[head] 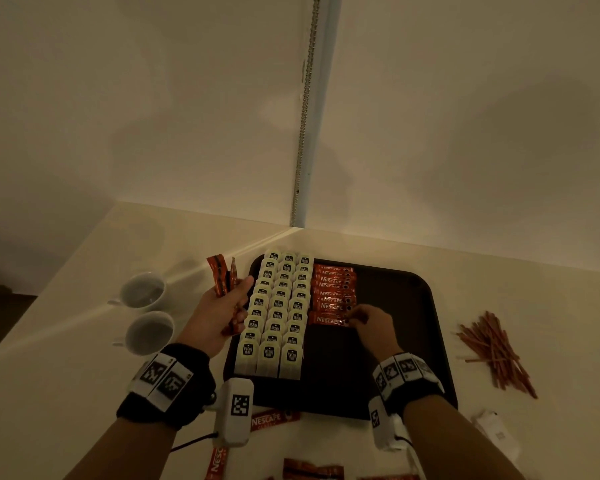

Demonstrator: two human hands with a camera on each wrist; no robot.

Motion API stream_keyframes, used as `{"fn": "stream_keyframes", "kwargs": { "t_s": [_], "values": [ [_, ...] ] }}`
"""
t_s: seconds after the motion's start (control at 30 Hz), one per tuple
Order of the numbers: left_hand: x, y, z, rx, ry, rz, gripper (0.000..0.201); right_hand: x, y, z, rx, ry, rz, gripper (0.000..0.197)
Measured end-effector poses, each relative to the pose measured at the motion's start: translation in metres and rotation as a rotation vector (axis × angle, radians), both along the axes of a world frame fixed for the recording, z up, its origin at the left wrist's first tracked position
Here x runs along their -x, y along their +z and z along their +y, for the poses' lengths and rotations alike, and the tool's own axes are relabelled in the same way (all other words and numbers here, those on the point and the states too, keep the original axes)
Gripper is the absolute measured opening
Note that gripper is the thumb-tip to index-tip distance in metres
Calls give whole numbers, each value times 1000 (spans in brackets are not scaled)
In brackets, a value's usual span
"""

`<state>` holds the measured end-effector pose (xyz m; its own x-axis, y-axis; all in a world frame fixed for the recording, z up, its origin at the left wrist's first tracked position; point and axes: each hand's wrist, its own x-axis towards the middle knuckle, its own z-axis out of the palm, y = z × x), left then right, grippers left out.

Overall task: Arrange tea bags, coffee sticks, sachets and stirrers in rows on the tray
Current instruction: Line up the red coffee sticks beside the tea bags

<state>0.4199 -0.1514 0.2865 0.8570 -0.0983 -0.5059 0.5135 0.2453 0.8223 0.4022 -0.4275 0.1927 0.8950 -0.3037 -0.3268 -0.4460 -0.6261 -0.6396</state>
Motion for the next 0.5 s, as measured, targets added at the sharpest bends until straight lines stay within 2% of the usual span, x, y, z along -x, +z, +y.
{"fn": "stream_keyframes", "kwargs": {
  "t_s": [0.5],
  "values": [
    [0,3,-4,-32,-20,13,22,-8,-7,-2,31,-28,16,14]
  ]
}}
